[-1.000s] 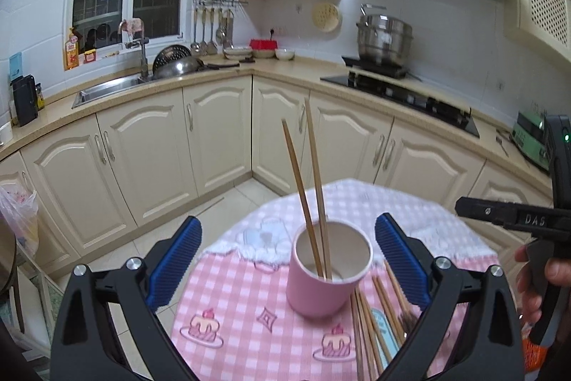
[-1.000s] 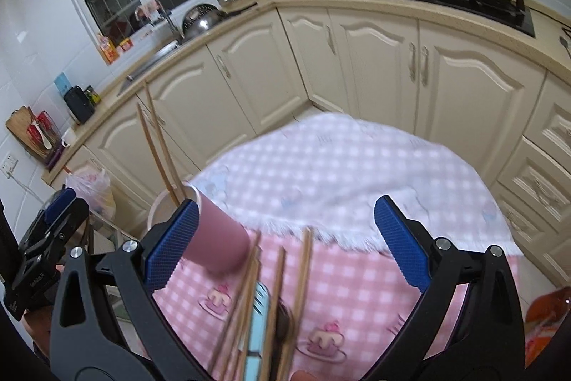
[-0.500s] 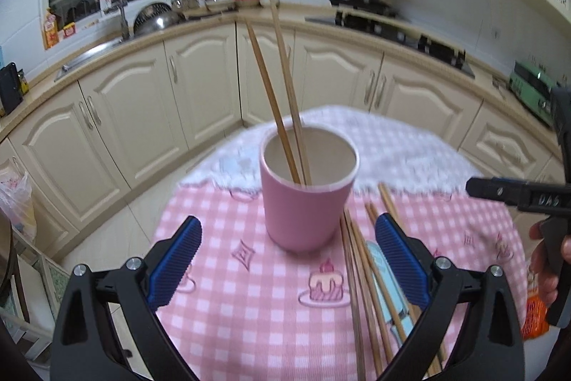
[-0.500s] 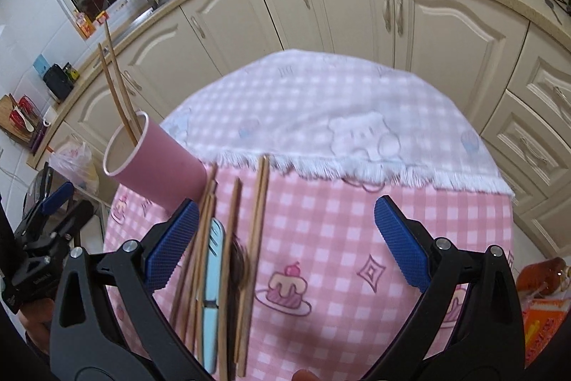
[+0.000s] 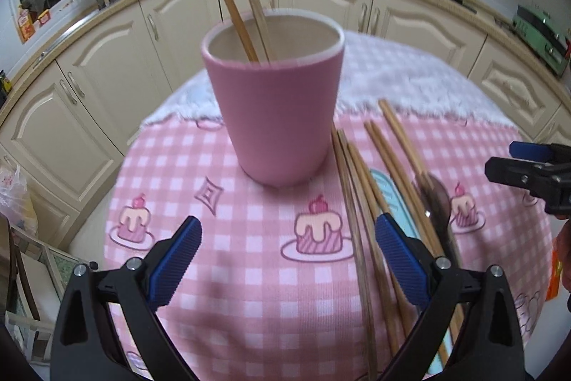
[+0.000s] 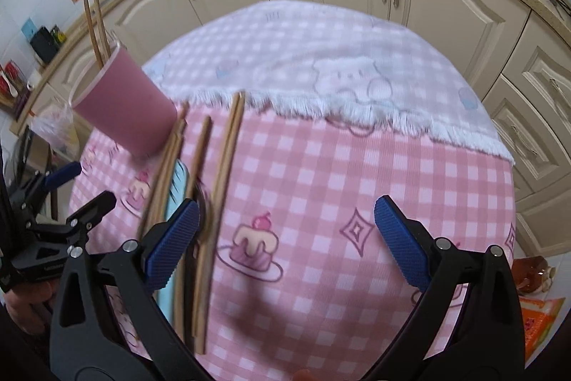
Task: Organize utensils
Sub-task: 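Lower the right tool and grasp another wooden chopstick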
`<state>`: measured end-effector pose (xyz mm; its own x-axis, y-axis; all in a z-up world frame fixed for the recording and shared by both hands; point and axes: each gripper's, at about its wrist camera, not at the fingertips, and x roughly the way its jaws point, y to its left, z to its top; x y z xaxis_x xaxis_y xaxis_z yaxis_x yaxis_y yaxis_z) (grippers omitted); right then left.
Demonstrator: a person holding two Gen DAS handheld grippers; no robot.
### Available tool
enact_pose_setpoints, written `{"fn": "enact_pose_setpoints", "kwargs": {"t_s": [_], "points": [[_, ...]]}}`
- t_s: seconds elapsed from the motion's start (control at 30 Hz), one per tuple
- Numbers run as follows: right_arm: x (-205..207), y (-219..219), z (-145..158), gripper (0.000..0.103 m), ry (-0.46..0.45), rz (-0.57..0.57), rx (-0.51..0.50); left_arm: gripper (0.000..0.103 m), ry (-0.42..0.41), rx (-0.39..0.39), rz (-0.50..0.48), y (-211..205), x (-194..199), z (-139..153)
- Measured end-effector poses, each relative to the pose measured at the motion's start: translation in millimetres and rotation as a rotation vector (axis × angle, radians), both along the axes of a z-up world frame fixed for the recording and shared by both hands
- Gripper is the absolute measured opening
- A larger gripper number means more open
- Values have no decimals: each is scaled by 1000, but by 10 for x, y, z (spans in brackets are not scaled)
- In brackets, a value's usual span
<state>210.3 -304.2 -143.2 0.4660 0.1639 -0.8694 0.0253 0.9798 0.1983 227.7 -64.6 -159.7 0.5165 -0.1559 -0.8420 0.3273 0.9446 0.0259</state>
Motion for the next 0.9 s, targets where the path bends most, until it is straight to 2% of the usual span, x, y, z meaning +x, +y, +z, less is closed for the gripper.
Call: {"fn": "enact_pose_setpoints", "kwargs": {"t_s": [0.27, 0.5, 0.9], "points": [[-63, 234, -227, 97, 57, 79, -93, 96, 54, 60, -7, -102, 2, -285], [-56, 403, -333, 97, 86, 125, -140, 96, 61, 37, -4, -51, 7, -316], [46, 377, -320, 97, 131, 107, -207, 96, 53, 59, -14, -88, 61, -289]]}}
